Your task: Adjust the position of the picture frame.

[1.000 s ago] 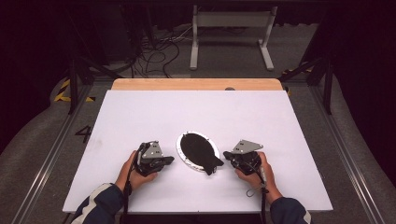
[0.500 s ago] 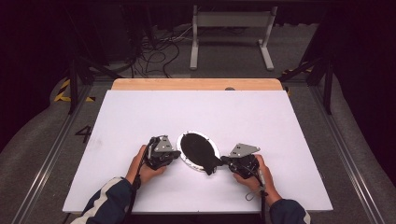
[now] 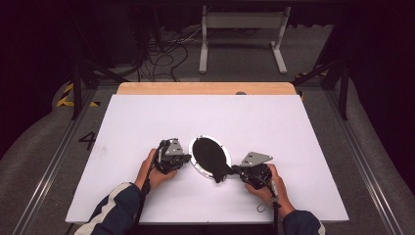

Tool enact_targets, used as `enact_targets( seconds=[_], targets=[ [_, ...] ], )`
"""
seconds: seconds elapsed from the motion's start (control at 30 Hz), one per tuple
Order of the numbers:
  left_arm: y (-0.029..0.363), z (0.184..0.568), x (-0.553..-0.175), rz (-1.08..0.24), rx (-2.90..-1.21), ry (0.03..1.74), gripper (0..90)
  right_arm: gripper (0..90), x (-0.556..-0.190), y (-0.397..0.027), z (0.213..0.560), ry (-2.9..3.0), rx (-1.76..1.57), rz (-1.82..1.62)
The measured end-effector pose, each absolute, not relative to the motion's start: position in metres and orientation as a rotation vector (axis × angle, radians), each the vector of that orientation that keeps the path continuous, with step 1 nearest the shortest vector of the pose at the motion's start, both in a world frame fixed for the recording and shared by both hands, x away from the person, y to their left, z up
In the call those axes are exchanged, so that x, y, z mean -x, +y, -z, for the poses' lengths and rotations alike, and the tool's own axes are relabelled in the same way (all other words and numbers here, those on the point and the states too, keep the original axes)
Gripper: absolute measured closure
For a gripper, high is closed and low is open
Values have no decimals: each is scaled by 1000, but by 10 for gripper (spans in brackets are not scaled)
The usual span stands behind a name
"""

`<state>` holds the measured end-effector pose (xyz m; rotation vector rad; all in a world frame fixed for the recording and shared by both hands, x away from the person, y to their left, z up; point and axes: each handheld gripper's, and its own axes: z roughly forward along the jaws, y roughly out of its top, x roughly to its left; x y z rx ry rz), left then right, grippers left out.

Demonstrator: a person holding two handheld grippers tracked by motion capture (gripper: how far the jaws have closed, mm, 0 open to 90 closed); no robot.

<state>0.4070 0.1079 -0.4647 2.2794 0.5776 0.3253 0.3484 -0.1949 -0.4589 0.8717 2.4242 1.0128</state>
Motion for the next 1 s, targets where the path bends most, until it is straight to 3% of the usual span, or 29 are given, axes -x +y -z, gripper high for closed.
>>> enact_targets(
  seconds=[1.0],
  targets=[
    [98,463,-425,-358,-2288,592,898,900,-329,-183,459,2428,-896,-1000]
  ],
)
